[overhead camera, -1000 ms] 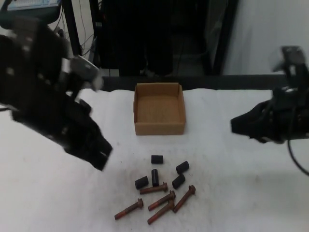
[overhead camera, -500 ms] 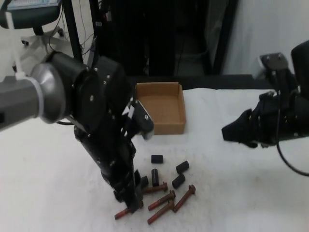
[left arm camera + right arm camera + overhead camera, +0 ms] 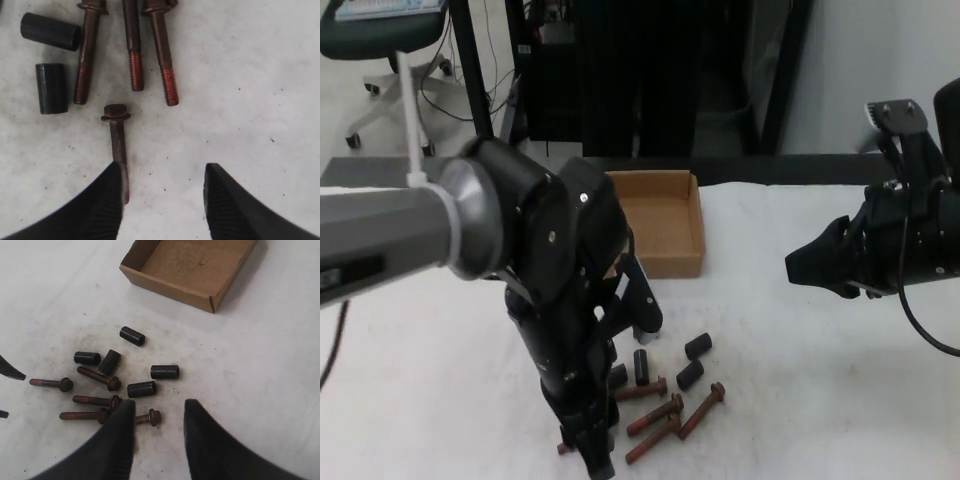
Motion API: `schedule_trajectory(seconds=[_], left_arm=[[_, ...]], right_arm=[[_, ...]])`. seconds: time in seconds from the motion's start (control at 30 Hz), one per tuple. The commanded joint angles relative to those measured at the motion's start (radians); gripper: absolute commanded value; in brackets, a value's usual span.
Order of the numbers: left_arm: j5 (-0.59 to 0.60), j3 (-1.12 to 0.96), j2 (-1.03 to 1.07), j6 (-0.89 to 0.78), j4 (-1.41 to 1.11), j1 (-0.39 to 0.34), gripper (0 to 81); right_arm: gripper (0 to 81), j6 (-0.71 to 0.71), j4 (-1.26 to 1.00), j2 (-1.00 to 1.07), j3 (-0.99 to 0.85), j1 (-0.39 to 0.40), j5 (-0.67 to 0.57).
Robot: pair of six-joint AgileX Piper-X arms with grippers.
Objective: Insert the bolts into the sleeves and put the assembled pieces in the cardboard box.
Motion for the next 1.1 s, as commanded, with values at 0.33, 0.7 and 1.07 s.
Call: schedule_trajectory(seconds=[0.33, 0.7, 1.07], left_arm=[[-0.041, -0.010, 0.110, -0.036, -0.085, -0.002, 44.7], [-0.044, -0.010, 0.176, 0.014, -0.130, 0.001, 44.7], [-0.090, -0.010, 0.201, 0.032, -0.152, 0.003, 44.7]], right_arm=[[32.1, -0.008, 0.003, -0.012, -0.012, -0.001, -0.015], [32.1, -0.008, 0.003, -0.012, -0.012, -0.001, -0.015], [32.1, -0.008, 0.003, -0.012, -0.012, -0.001, -0.015]])
